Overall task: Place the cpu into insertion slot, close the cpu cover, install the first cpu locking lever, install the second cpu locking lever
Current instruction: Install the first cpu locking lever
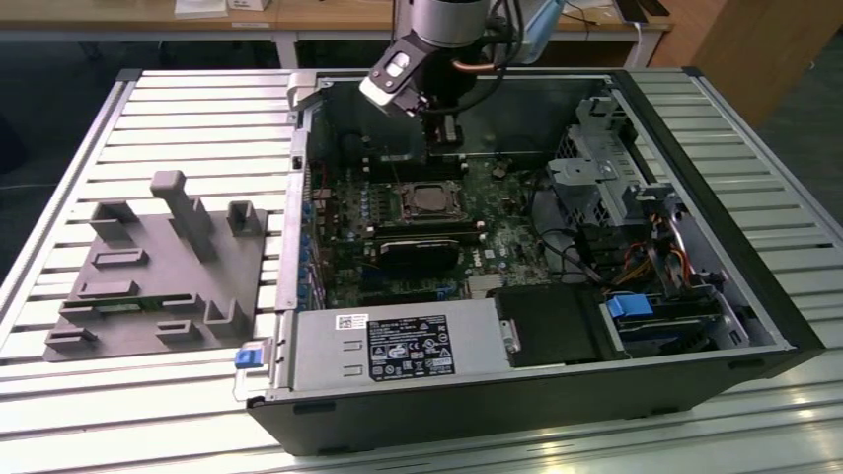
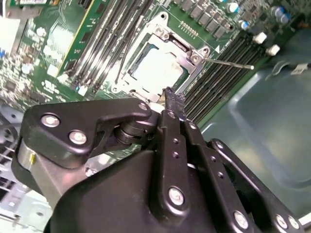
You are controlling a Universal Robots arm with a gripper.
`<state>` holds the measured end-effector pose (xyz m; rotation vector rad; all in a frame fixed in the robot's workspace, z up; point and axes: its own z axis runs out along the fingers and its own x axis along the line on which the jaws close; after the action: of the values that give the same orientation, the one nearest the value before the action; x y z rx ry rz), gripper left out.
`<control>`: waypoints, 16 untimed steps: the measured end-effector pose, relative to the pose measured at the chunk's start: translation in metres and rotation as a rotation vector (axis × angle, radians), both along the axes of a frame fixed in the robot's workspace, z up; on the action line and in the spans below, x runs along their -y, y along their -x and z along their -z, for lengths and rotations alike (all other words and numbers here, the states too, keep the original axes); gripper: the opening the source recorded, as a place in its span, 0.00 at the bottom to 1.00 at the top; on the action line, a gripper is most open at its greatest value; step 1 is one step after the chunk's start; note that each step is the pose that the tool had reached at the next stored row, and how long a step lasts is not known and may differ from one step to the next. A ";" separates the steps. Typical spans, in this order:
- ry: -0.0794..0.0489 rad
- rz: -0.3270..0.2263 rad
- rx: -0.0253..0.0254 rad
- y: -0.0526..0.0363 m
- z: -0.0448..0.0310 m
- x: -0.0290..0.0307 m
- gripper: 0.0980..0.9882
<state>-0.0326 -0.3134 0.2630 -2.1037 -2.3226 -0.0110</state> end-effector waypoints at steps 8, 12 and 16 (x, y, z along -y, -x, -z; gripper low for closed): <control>0.000 -0.145 0.0001 0.0000 0.0004 0.0000 0.01; 0.001 -0.216 0.0000 0.0000 0.0005 0.0000 0.01; 0.001 -0.290 0.0000 0.0000 0.0006 0.0000 0.01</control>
<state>-0.0326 -0.3134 0.2624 -1.7461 -2.6016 -0.0083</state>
